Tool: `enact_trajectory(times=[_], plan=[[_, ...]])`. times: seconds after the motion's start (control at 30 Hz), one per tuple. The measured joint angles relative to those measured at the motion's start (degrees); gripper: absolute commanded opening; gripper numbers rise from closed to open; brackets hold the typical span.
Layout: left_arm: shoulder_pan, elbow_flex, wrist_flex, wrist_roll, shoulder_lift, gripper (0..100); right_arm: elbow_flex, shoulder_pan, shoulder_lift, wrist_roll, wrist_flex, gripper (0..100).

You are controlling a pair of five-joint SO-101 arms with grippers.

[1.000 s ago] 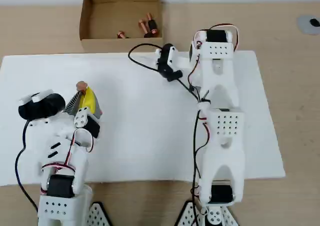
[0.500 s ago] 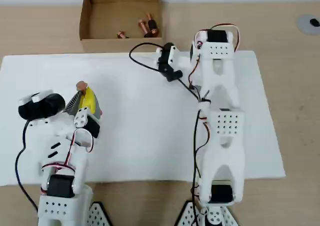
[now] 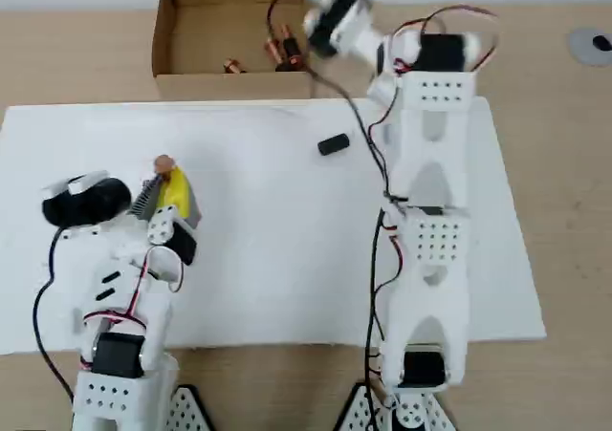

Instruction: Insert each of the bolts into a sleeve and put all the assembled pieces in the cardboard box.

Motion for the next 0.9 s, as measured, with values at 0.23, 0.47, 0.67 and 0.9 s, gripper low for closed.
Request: enact_trajectory(times=[0.23,0.47,0.67,0.9], plan=[[4.75,-5.45,0.00,-9.76,0.00,0,1.23,-4.48,-26.81,-26.46,0.09,0.9],[6.07,-14.42,4.13,-16.35,-0.18,0,32.09,-16.18,-69.01,-40.44,0.18,0.9],[6.07,-23.12,14.15,-16.53,-0.44,0,75.16,-19.52,-104.62,-47.38,-0.88,0.9],[6.07,-33.58,19.43,-11.87,-0.53,0,115.96,-22.51,-123.69,-47.56,-13.45,1.0]])
